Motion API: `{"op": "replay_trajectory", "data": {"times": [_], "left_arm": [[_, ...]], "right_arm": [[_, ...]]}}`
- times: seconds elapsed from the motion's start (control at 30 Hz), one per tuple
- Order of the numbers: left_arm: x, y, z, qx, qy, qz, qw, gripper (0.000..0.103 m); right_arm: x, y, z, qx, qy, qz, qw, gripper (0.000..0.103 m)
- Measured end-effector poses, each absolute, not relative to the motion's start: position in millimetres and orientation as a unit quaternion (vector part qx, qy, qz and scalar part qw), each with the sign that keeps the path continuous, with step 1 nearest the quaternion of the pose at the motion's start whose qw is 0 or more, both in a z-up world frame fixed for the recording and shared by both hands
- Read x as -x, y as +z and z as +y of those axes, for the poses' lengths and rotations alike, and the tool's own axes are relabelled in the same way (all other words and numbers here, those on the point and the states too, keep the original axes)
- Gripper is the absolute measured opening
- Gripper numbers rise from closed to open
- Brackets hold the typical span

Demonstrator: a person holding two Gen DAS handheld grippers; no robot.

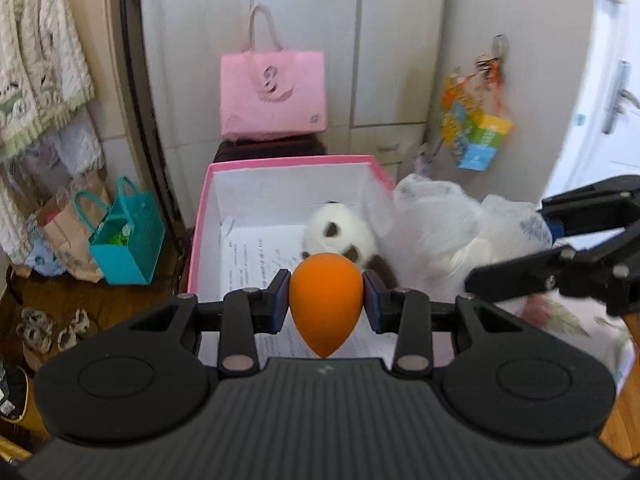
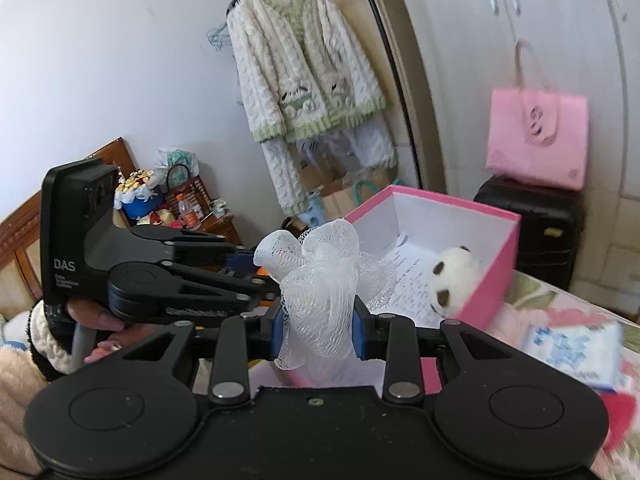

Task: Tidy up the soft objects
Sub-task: 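Carry the sponge and mesh puff into the pink box and release both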

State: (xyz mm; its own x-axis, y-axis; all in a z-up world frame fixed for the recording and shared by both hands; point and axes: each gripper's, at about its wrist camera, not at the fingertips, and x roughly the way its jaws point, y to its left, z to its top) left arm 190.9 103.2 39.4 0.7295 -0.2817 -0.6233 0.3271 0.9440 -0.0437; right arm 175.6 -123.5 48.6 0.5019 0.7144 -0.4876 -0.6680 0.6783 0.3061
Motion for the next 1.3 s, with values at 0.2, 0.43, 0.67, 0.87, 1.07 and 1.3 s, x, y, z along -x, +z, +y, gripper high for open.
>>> {"op": "replay_trajectory", "data": {"times": [0.2, 0.43, 0.67, 0.87, 1.07, 1.3], "left_arm": [[-278, 11, 104, -0.057, -0.133, 0.375, 0.915, 0.038], [-318, -3, 107, -0.062, -0.122, 0.404, 0.905, 0.036], [-318, -5, 113, -0.054, -0.117, 0.39, 0.912, 0.055], [-292, 2, 111, -0.073, -0.132, 0.39, 0.908, 0.055], [-255, 18, 109, -0.094, -0.142, 0.386, 0.907, 0.055], [-206, 42, 107, -0.12, -0.152, 0.375, 0.906, 0.056]], "right_arm": [[-272, 27, -99, -0.058, 0.371, 0.362, 0.853, 0.037], [-347, -3, -78, -0.055, 0.353, 0.418, 0.835, 0.038], [-357, -8, -81, -0.051, 0.343, 0.387, 0.854, 0.052], [-337, -1, -88, -0.04, 0.338, 0.377, 0.861, 0.052], [-288, 17, -98, -0.008, 0.33, 0.351, 0.876, 0.052], [-222, 45, -103, 0.041, 0.326, 0.323, 0.888, 0.052]]}}
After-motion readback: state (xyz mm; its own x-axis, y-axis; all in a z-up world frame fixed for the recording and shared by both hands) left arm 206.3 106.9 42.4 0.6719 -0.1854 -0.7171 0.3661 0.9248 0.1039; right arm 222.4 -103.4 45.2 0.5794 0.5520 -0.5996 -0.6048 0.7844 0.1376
